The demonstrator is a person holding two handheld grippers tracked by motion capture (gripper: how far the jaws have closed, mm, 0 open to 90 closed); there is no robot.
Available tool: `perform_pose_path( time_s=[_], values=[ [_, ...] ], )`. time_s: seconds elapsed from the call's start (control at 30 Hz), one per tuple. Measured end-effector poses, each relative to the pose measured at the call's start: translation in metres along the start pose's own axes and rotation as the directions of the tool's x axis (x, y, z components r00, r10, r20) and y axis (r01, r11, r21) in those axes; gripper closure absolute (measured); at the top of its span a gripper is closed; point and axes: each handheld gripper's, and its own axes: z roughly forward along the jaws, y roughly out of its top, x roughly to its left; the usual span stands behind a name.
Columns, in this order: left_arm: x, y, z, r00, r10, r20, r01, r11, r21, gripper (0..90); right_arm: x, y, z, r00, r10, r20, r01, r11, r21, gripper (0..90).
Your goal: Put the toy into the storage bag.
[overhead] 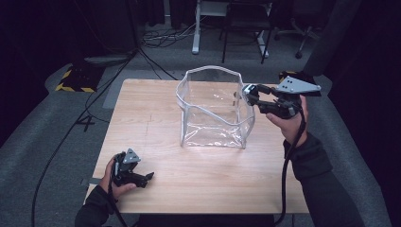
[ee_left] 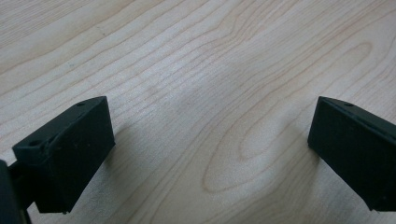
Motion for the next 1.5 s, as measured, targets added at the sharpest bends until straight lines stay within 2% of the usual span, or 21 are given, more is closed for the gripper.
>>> perform_pose_path(
  time_s=[0.4, 0.57, 0.77, 0.87, 0.93, 1.03, 1.17, 1.27, 1.5],
  values=[
    [0.000, 0.000, 0.000, 1.0000, -0.001, 0.001, 0.001, 1.0000, 0.002, 0.5, 0.006, 0.018, 0.033, 0.9988, 0.003, -0.050, -0.002, 1.000, 0.027, 48.6],
    [0.000, 0.000, 0.000, 1.0000, -0.001, 0.001, 0.001, 1.0000, 0.002, 0.6, 0.012, 0.025, 0.051, 0.9980, 0.003, -0.064, 0.000, 0.999, 0.055, 48.6],
    [0.000, 0.000, 0.000, 1.0000, -0.001, -0.001, 0.001, 1.0000, -0.001, 0.5, 0.015, 0.030, 0.064, 0.9979, 0.008, -0.064, -0.003, 0.997, 0.077, 48.7],
    [0.000, 0.000, 0.000, 1.0000, -0.001, -0.001, 0.001, 1.0000, -0.001, 0.6, 0.017, 0.033, 0.072, 0.9979, 0.011, -0.064, -0.004, 0.994, 0.106, 48.6],
    [0.000, 0.000, 0.000, 1.0000, -0.001, -0.001, 0.001, 1.0000, -0.001, 0.6, 0.018, 0.035, 0.079, 0.9991, 0.002, -0.043, 0.003, 0.993, 0.118, 48.6],
    [0.000, 0.000, 0.000, 1.0000, -0.001, -0.001, 0.001, 1.0000, -0.001, 0.6, 0.018, 0.036, 0.082, 0.9990, 0.007, -0.045, -0.002, 0.993, 0.122, 48.6],
    [0.000, 0.000, 0.000, 1.0000, -0.001, -0.001, 0.001, 1.0000, -0.001, 0.6, 0.019, 0.039, 0.090, 0.9982, 0.009, -0.060, 0.000, 0.989, 0.149, 48.6],
    [0.000, 0.000, 0.000, 1.0000, -0.001, -0.001, 0.001, 1.0000, -0.001, 0.6, 0.020, 0.040, 0.098, 0.9985, -0.012, -0.053, 0.021, 0.982, 0.186, 48.6],
    [0.000, 0.000, 0.000, 1.0000, -0.001, 0.001, 0.001, 1.0000, 0.002, 0.6, 0.021, 0.036, 0.108, 0.9992, -0.020, -0.036, 0.028, 0.971, 0.239, 48.6]
  ],
)
